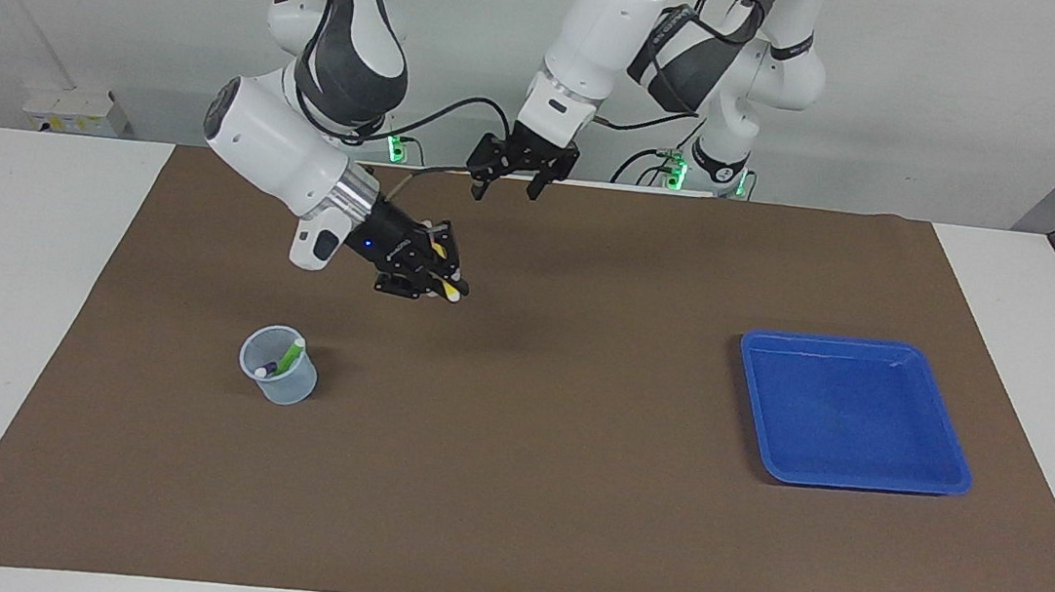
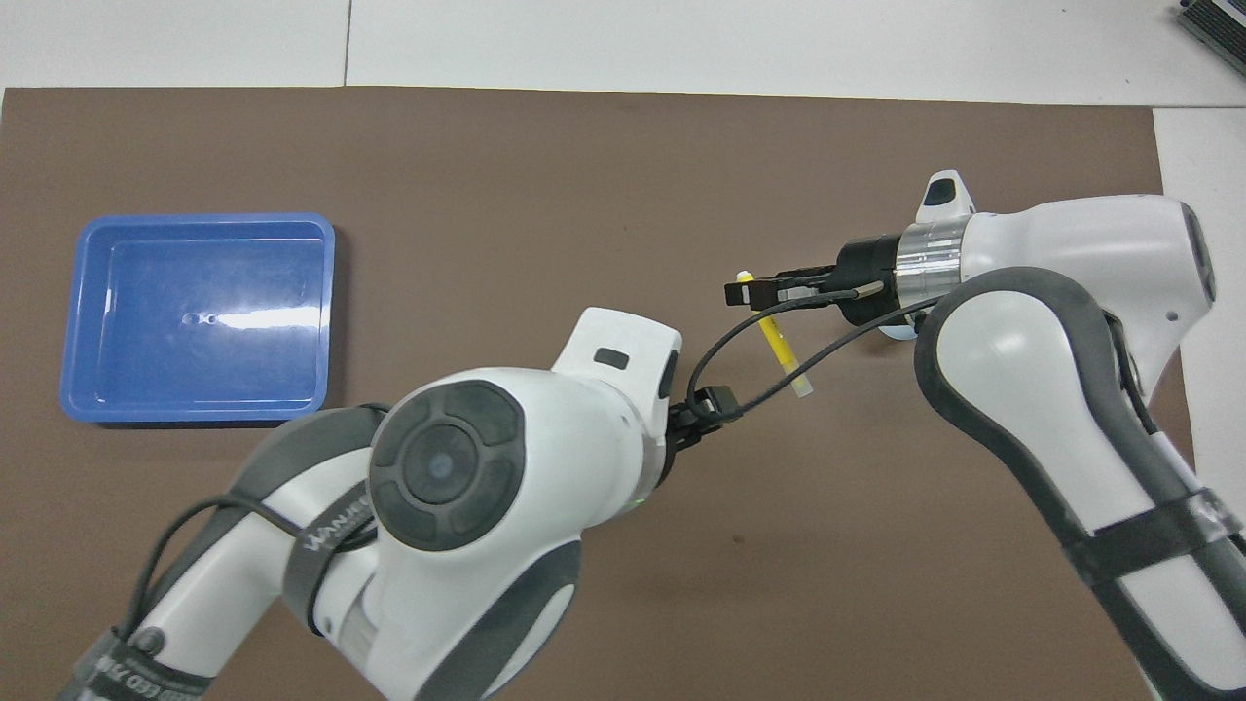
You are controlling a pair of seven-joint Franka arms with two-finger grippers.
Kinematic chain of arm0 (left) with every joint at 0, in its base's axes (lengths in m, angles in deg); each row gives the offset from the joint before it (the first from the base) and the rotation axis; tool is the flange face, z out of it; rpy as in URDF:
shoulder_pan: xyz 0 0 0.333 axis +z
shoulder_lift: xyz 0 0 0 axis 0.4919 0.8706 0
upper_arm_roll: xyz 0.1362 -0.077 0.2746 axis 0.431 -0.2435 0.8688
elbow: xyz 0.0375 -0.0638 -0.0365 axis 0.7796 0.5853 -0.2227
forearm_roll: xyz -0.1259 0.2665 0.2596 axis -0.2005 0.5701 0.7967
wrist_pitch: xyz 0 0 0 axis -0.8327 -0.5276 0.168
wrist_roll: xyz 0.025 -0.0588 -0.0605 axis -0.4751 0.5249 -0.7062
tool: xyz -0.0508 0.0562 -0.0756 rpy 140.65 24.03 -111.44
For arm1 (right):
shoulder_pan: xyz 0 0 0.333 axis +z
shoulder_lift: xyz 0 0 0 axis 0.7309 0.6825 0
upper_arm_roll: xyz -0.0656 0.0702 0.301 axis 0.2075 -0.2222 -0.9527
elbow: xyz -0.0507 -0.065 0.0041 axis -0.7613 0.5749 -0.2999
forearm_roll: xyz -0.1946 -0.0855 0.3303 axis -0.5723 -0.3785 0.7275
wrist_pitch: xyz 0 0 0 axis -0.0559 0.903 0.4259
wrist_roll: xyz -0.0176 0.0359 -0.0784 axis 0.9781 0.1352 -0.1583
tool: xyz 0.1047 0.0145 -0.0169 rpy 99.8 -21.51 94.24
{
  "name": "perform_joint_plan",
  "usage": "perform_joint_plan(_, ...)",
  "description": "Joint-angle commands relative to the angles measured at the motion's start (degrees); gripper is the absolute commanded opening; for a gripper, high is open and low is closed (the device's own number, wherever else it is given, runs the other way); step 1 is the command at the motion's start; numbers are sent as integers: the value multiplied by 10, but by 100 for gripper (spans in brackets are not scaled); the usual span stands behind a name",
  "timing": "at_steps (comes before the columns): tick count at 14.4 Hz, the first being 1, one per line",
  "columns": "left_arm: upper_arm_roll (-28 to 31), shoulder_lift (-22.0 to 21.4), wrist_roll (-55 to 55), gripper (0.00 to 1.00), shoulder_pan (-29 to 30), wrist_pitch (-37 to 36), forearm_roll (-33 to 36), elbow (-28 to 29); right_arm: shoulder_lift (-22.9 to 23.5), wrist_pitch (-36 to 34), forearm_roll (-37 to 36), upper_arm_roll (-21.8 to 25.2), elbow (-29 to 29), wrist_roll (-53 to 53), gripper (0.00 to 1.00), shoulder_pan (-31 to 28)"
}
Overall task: Transfer and insert pens with both arms
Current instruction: 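Carry the yellow pen to the cup while the left gripper returns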
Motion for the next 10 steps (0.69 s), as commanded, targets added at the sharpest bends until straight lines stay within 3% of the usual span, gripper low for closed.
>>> perform_joint_plan(1, 0, -25, 71, 100, 54, -63, -3, 15, -8, 34, 8, -6, -17, -140, 0, -40)
perform_joint_plan(5, 2, -30, 220, 100, 166, -113, 9, 14, -4, 76, 14, -6, -22, -357, 0, -110)
perform_joint_plan(8, 2, -30, 264, 100, 212, -124, 82, 13, 10, 80, 27, -6, -24, -513, 0, -137)
perform_joint_plan(10, 3, -30, 288, 100, 230, -133, 131, 14, 29, 80, 133, -6, -24, -628, 0, -151)
